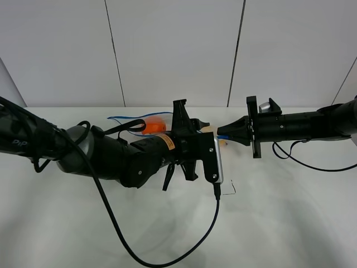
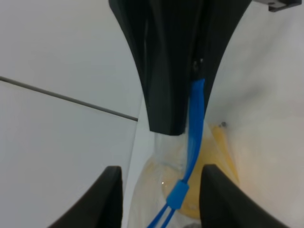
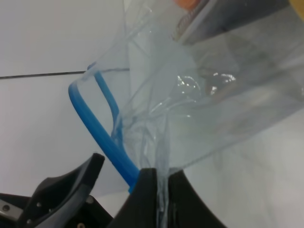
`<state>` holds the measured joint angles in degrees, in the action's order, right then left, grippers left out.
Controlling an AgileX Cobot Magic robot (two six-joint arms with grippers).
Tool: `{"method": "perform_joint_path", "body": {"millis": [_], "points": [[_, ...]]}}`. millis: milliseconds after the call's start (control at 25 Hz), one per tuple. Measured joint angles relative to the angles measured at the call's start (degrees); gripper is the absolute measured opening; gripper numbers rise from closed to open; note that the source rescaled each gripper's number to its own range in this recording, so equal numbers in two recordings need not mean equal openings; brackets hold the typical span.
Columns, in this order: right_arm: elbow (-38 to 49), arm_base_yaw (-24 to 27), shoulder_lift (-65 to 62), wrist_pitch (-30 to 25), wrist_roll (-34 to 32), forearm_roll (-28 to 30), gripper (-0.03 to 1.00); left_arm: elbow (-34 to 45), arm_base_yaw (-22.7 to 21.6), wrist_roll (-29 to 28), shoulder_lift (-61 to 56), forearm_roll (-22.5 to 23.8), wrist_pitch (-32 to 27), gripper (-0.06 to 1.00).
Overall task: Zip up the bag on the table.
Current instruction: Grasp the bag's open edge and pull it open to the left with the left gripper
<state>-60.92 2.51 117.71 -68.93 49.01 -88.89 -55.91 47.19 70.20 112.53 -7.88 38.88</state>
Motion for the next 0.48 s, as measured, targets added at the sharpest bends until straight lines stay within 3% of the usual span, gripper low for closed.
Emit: {"method": "perform_joint_path", "body": {"millis": [360, 480], "points": [[0.00, 0.00, 0.00, 0.00, -0.39, 0.00, 0.00, 0.13, 0.00, -0.96, 2.44, 0.23, 1.97, 0.49], [0.00, 0.00, 0.00, 0.00, -0.39, 0.05, 0.00, 0.13, 0.00, -1.02, 2.44, 0.23, 2.52, 0.36]]}}
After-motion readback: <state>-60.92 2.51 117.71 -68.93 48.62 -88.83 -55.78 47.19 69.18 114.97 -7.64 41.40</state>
